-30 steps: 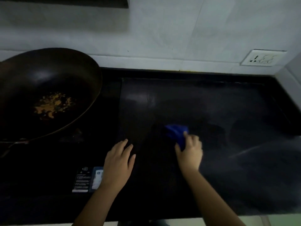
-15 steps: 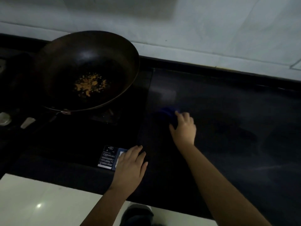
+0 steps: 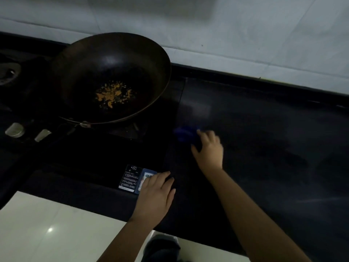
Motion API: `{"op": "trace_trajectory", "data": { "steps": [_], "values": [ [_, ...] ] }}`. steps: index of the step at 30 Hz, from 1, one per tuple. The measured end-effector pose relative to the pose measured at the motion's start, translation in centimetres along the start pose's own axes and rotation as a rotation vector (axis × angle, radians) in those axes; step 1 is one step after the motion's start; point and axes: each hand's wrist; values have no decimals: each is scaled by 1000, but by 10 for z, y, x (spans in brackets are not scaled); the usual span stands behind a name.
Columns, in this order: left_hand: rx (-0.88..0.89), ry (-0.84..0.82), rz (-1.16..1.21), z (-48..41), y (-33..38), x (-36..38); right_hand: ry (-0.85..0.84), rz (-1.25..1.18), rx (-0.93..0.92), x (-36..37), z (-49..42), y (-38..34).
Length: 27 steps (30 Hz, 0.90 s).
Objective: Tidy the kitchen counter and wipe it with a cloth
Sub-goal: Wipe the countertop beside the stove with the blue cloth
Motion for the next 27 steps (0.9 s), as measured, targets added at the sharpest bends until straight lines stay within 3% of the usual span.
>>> {"op": "trace_trajectory", "data": {
  "steps": [4, 6, 8, 11, 13, 17, 20, 23, 27],
  "values": [
    [-23, 6, 54, 19, 4, 1, -30, 11, -222, -18, 39, 25],
    [-22, -5, 58, 29, 8, 1, 52, -23, -77, -41, 43, 58],
    [-23, -7, 53, 38, 14, 0, 173, -35, 195, -64, 46, 87],
    [-30, -10, 54, 52, 20, -2, 269, 2, 454, -65, 55, 85],
    [-38, -11, 60, 62, 22, -2, 216, -34, 381, -45, 66, 51],
    [-80, -17, 66, 80, 24, -2, 55, -44, -10, 0, 111, -19],
    [-97, -19, 65, 88, 26, 0, -2, -19, -129, -8, 125, -12],
    [-87, -10, 50, 88, 30, 2, 54, -37, 16, -41, 124, 42],
    [-68, 32, 33, 85, 36, 2, 258, -34, 423, -87, 130, 102]
  ]
}}
Point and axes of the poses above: each hand's wrist, its own z-axis away from the middle knuckle, its own x-axis out of the palm, y = z × x, and after that the axes turned 6 degrees about -z, right-handed
